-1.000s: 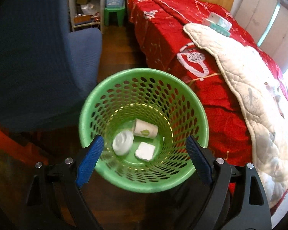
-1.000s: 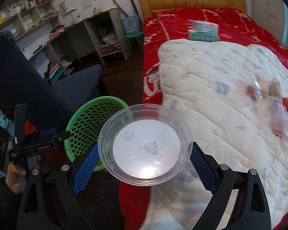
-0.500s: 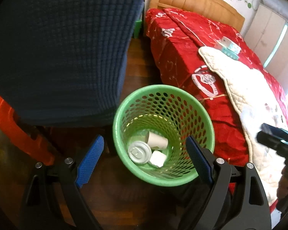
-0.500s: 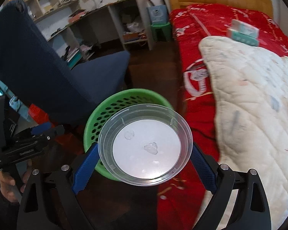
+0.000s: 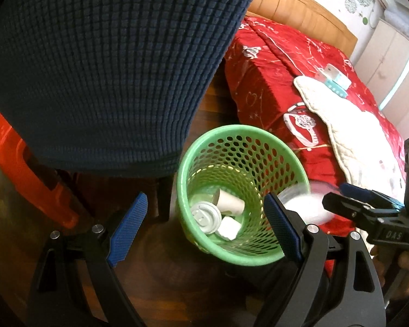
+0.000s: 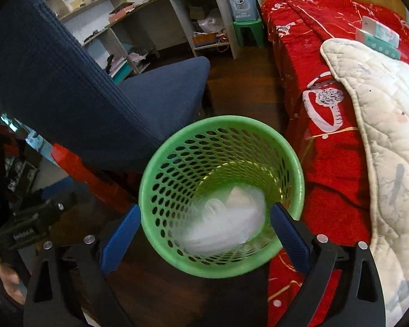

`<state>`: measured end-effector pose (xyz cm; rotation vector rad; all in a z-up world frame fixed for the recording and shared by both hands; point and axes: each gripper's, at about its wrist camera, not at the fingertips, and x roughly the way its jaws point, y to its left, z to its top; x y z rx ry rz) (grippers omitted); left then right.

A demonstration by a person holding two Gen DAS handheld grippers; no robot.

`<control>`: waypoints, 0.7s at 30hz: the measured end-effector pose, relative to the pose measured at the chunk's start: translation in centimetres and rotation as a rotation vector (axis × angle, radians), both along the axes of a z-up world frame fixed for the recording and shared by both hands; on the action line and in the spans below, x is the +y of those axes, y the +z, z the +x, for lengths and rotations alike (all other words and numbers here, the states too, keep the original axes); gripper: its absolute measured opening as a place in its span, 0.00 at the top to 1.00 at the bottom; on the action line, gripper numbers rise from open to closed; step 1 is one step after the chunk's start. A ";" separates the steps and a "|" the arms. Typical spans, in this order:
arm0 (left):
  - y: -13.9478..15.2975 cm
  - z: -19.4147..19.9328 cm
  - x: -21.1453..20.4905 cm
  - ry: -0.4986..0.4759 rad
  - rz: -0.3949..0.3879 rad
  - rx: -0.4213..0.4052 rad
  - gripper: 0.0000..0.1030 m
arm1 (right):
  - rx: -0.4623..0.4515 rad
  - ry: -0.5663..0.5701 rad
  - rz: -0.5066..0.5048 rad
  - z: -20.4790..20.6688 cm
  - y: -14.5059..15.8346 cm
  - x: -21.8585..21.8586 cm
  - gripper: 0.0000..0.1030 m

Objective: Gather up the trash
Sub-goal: 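Drop the clear plastic bowl into the wastebasket with the right gripper, then move both grippers back over the bed toward the clear boxes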

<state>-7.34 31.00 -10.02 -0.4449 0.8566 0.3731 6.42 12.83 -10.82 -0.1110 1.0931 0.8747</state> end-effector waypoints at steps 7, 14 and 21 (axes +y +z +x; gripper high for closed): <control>0.4 0.7 -1.0 -0.019 0.000 -0.010 0.17 | -0.028 -0.014 0.012 -0.5 1.4 -1.9 0.10; 1.4 2.2 -3.4 -0.077 0.012 -0.026 0.17 | -0.061 -0.082 0.013 -0.7 2.8 -6.8 0.10; 2.3 4.1 -6.6 -0.154 0.020 -0.040 0.17 | -0.090 -0.199 0.001 -0.8 3.8 -13.0 0.10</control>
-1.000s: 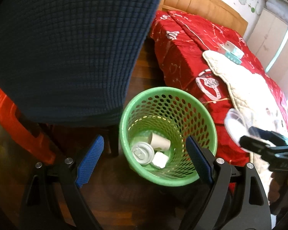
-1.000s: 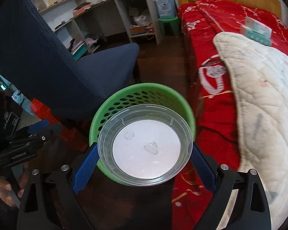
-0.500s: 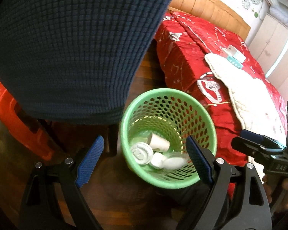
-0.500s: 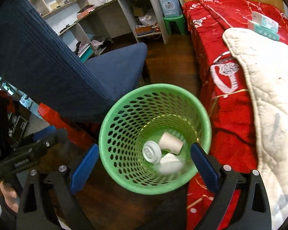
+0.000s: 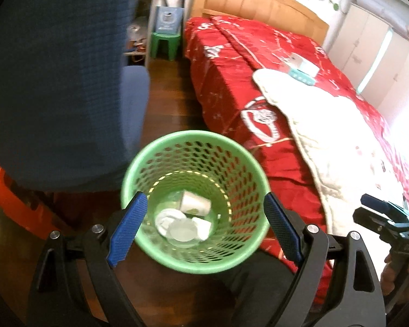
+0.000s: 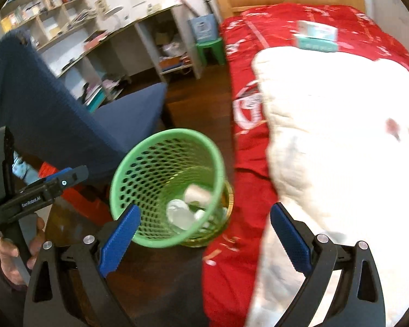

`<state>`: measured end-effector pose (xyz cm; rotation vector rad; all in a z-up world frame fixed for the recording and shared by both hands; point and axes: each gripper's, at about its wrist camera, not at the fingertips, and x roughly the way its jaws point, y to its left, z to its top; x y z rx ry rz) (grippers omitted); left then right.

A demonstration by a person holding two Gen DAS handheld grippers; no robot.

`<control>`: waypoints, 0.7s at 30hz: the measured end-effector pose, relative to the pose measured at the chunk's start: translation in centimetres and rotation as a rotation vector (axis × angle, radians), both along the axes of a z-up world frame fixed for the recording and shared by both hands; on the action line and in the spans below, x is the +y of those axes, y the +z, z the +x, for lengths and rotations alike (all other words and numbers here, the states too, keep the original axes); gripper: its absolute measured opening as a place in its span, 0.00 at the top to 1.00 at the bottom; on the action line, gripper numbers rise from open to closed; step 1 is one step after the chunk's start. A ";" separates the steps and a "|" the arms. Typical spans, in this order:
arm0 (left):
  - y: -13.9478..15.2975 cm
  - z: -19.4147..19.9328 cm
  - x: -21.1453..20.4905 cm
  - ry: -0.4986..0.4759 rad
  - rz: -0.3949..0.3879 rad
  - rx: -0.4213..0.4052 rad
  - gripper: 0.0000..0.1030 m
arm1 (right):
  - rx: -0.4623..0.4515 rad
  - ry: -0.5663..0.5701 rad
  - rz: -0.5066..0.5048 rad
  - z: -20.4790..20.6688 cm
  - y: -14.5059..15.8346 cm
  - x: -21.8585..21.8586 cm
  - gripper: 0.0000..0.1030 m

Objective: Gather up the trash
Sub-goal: 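Move both grippers back over the bed toward the clear boxes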

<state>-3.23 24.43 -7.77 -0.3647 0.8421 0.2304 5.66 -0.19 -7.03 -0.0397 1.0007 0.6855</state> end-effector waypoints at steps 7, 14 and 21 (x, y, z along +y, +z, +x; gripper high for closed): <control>0.5 2.3 -3.9 -0.094 0.003 -0.001 0.17 | -0.026 -0.155 -0.028 0.8 0.7 -7.4 0.10; 0.5 4.5 -7.4 -0.172 0.005 0.009 0.17 | -0.034 -0.334 -0.064 2.7 0.6 -15.3 0.10; 0.8 7.0 -10.9 -0.242 0.022 0.014 0.17 | -0.025 -0.491 -0.072 5.2 0.5 -22.5 0.10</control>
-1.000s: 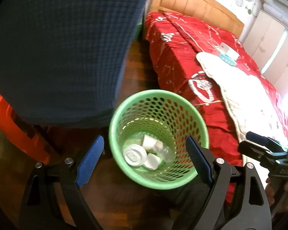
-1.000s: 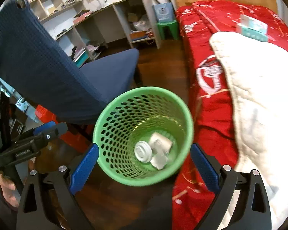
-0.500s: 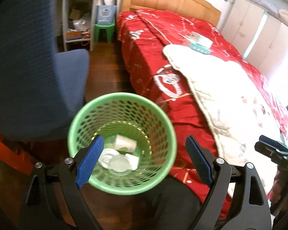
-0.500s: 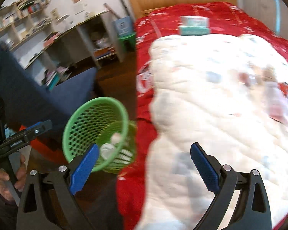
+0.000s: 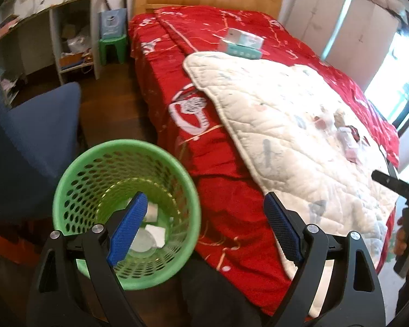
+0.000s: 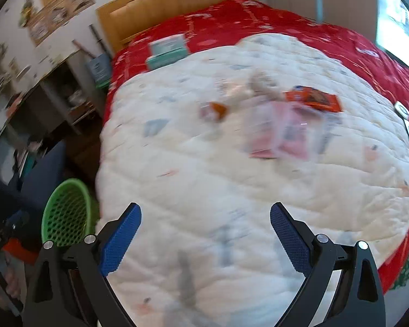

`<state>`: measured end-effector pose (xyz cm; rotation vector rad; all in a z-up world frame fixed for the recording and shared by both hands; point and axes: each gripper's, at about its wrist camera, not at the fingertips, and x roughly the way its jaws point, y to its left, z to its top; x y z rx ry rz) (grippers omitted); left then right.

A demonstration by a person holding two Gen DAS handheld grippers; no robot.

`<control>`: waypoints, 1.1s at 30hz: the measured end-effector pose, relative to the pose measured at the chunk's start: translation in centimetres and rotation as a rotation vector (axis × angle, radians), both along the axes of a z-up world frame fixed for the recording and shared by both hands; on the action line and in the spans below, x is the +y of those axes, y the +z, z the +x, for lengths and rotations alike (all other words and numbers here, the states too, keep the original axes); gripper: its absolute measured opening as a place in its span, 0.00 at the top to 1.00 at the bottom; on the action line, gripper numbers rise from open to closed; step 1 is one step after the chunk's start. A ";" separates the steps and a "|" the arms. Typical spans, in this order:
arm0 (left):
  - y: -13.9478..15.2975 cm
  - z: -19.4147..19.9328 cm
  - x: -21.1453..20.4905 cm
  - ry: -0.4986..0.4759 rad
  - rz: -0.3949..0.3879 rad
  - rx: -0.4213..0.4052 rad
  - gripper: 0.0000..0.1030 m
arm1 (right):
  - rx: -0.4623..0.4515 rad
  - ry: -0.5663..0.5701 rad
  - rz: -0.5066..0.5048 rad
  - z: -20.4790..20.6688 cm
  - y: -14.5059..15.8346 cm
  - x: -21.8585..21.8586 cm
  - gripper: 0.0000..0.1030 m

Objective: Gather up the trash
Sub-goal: 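Move both grippers back over the bed toward the clear boxes, then grasp a clear plastic cup with the left gripper while the right grasps a clear box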

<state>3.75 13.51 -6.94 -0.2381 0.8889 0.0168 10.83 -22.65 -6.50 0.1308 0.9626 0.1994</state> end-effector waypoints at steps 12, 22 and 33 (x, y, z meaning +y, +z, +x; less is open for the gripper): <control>0.5 4.5 -5.8 -0.110 0.034 -0.006 0.18 | 0.056 -0.164 0.056 5.0 -0.7 -8.0 0.22; 0.9 8.9 -10.0 -0.190 0.056 -0.028 0.18 | 0.102 -0.280 0.158 9.7 -1.7 -10.4 0.29; 1.0 13.8 -15.8 -0.330 0.134 -0.074 0.19 | 0.160 -0.332 0.121 12.1 -2.9 -11.0 0.39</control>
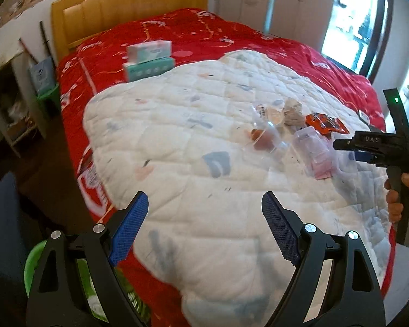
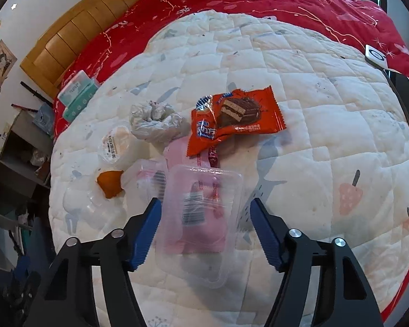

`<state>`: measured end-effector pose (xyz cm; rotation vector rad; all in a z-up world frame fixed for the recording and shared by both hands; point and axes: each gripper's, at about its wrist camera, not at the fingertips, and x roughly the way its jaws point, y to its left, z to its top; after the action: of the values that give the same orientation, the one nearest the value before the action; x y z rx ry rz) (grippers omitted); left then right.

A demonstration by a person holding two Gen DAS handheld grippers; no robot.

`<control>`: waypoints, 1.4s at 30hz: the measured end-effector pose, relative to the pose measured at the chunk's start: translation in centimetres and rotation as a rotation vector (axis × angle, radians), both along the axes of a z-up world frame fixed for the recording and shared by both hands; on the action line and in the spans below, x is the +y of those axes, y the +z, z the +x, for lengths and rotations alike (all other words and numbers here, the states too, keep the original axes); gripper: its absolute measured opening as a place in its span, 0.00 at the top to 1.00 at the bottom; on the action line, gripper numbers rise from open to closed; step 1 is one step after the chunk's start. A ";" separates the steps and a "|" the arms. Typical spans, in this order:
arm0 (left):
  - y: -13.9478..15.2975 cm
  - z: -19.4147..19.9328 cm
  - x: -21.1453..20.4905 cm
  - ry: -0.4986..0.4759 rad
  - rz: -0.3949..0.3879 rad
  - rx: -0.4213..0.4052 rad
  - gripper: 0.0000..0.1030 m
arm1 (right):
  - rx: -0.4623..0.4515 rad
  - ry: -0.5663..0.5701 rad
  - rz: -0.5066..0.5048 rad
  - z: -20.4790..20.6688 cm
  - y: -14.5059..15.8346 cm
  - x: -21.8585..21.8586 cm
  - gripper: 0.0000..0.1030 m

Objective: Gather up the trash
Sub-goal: 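Grasp a clear plastic cup with the left gripper while the right grasps a clear box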

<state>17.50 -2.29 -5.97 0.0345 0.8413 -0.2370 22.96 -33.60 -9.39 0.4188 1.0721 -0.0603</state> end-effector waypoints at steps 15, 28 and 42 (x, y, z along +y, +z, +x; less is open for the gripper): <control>-2.3 5.4 -7.6 -0.172 0.077 -0.019 0.18 | 0.006 0.020 0.005 -1.3 -0.1 -1.3 0.53; -4.7 8.0 -10.0 -0.220 0.119 -0.002 0.46 | -0.014 0.004 0.063 -2.2 0.9 -2.1 0.30; -2.1 5.1 -6.1 -0.149 0.034 -0.062 0.48 | 0.055 -0.068 -0.029 -0.4 0.5 0.2 0.30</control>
<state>22.62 -8.39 -8.02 0.1362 0.7818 -0.3602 22.52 -33.36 -8.88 0.4295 1.1098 -0.1476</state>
